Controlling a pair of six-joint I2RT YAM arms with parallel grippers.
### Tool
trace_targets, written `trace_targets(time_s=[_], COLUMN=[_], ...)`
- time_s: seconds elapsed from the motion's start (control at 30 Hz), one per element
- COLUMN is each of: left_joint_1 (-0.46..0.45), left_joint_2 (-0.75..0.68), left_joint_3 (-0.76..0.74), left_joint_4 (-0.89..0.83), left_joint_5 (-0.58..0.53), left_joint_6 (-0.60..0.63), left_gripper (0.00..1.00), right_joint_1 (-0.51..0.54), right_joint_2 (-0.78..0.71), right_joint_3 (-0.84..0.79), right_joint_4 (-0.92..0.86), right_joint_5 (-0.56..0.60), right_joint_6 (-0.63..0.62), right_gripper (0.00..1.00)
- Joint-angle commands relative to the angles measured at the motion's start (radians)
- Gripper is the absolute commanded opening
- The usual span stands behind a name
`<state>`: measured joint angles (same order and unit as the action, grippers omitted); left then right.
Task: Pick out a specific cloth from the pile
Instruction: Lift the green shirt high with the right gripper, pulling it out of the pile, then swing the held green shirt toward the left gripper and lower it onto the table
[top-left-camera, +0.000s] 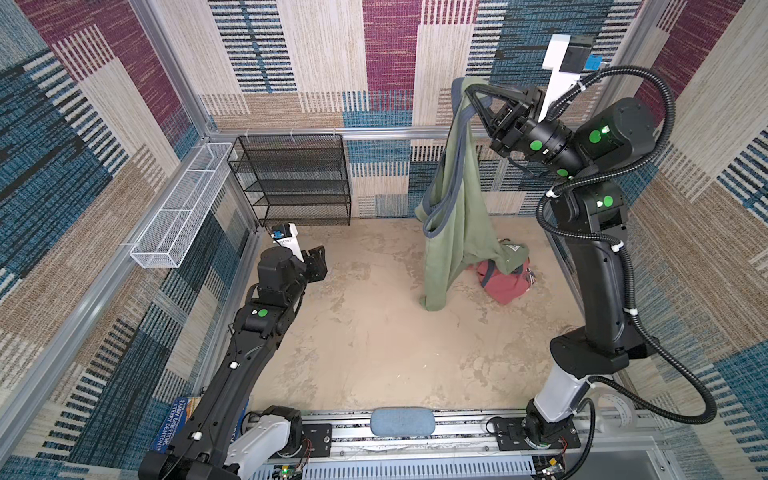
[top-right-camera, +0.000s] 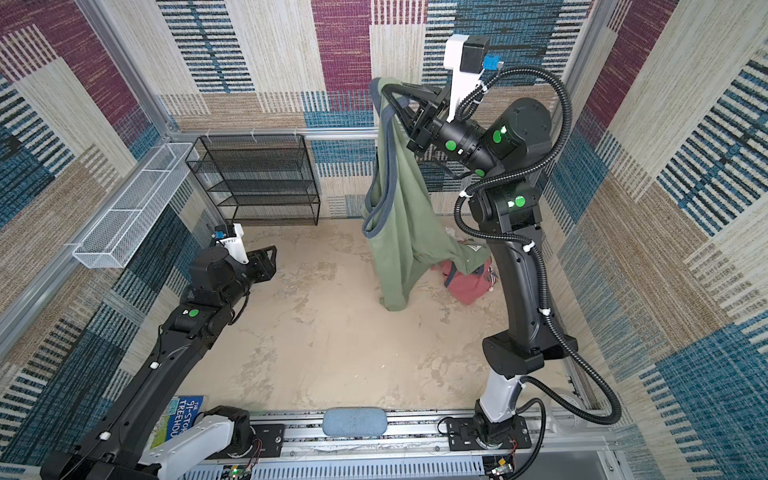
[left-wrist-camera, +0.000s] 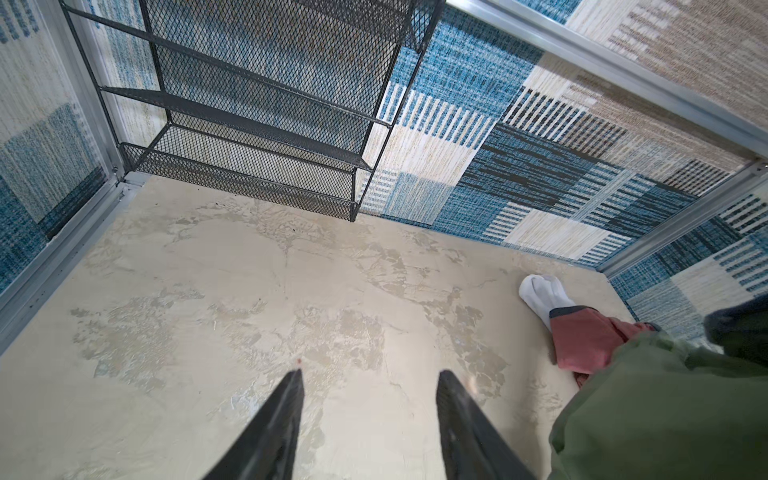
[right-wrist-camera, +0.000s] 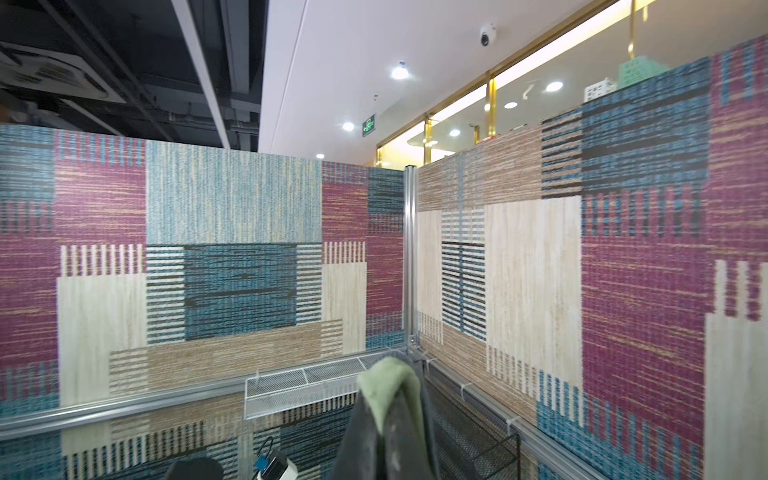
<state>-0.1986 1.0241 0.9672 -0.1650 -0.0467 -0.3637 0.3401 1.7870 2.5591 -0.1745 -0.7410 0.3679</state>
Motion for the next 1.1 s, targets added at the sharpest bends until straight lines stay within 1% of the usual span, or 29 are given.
trace_targets(time_s=[0.0,0.1,0.27,0.43,0.57,0.87,1.07], left_joint_1=[0.001,0.001,0.001,0.001,0.001,0.001,0.001], left_joint_2=[-0.024,-0.04,-0.066,-0.079,-0.089,-0.123,-0.167], left_joint_3=[-0.008,-0.014,-0.022,-0.027,-0.028,-0.024,-0.011], left_joint_4=[-0.01,-0.016,-0.022,-0.03,-0.036,-0.067,-0.125], left_joint_5=[-0.004,-0.008,-0.011,-0.015,-0.013,-0.026,-0.048], left_joint_6=[-0.024,-0.024,-0.029,-0.032,-0.035,-0.032,-0.036], left_gripper=[0.55,0.55,0.55,0.55,0.54,0.54,0.54], right_joint_1=[0.001,0.004,0.022,0.063,0.094,0.159,0.208], right_joint_2=[0.024,0.045,0.07,0.103,0.133,0.255,0.338], right_joint_3=[0.01,0.015,0.021,0.024,0.03,0.061,0.087], right_joint_4=[0.12,0.168,0.175,0.165,0.154,0.262,0.277], right_joint_5=[-0.18,-0.244,-0.288,-0.318,-0.315,-0.319,-0.294], right_joint_6=[0.127,0.183,0.199,0.188,0.172,0.254,0.242], right_gripper=[0.0,0.0,0.0,0.0,0.0,0.0,0.0])
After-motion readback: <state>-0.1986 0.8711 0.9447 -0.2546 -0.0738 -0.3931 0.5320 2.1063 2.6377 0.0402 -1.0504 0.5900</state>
